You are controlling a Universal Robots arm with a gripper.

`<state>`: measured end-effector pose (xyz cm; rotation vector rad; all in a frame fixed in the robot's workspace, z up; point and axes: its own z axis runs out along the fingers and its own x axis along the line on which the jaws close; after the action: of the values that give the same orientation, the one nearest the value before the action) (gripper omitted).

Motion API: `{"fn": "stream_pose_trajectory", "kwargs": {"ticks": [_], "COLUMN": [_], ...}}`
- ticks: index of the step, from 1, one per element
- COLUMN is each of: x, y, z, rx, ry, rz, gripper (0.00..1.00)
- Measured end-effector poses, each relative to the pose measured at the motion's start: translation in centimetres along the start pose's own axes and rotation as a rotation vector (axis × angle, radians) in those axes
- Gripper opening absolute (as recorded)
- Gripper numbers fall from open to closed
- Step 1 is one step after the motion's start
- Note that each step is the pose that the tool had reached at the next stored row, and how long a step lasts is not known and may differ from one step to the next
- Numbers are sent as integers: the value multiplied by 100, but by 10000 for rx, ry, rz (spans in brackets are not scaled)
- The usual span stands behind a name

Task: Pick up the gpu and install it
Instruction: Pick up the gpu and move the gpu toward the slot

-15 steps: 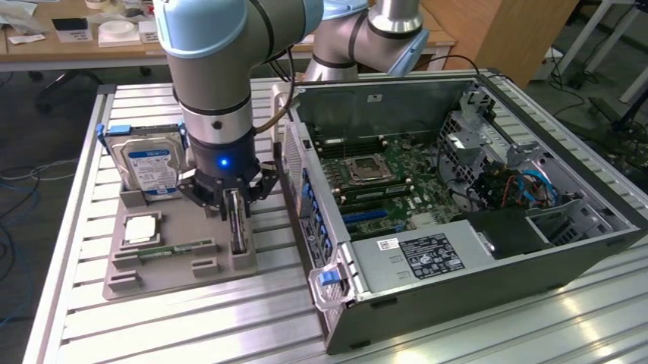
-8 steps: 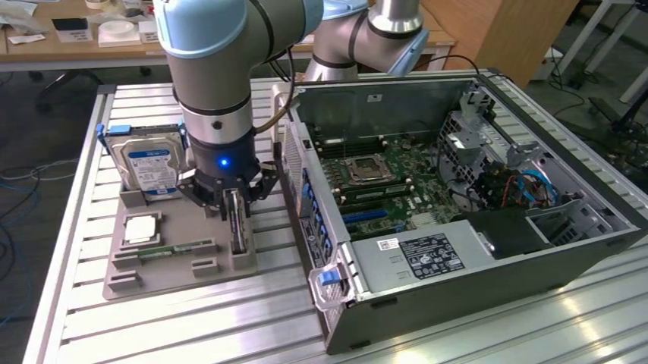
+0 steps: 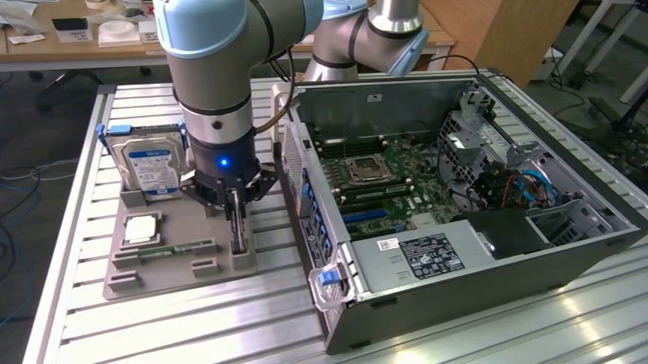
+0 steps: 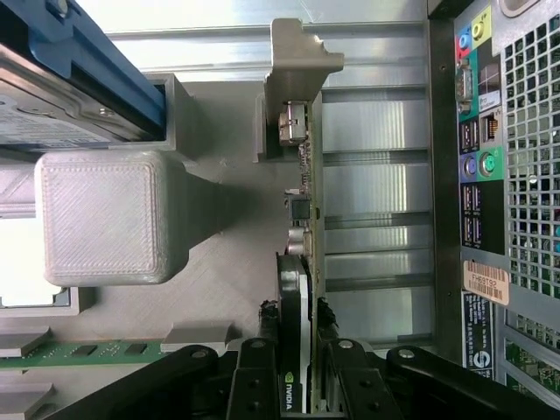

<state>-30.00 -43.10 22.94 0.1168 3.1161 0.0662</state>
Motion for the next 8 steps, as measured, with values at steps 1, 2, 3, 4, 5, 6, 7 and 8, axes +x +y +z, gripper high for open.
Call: {"fn": "stream_pose_trajectory", "kwargs": {"ticks": [1,2,3,4,5,6,7,8], "x": [0,0,0,0,0,0,0,0], "y": [0,0,0,0,0,0,0,0], "z": [0,0,0,0,0,0,0,0], "rx": [0,0,0,0,0,0,-1,0], "ry": [0,0,0,0,0,0,0,0], "rz": [0,0,0,0,0,0,0,0], "gripper": [27,27,27,27,27,27,27,27]}}
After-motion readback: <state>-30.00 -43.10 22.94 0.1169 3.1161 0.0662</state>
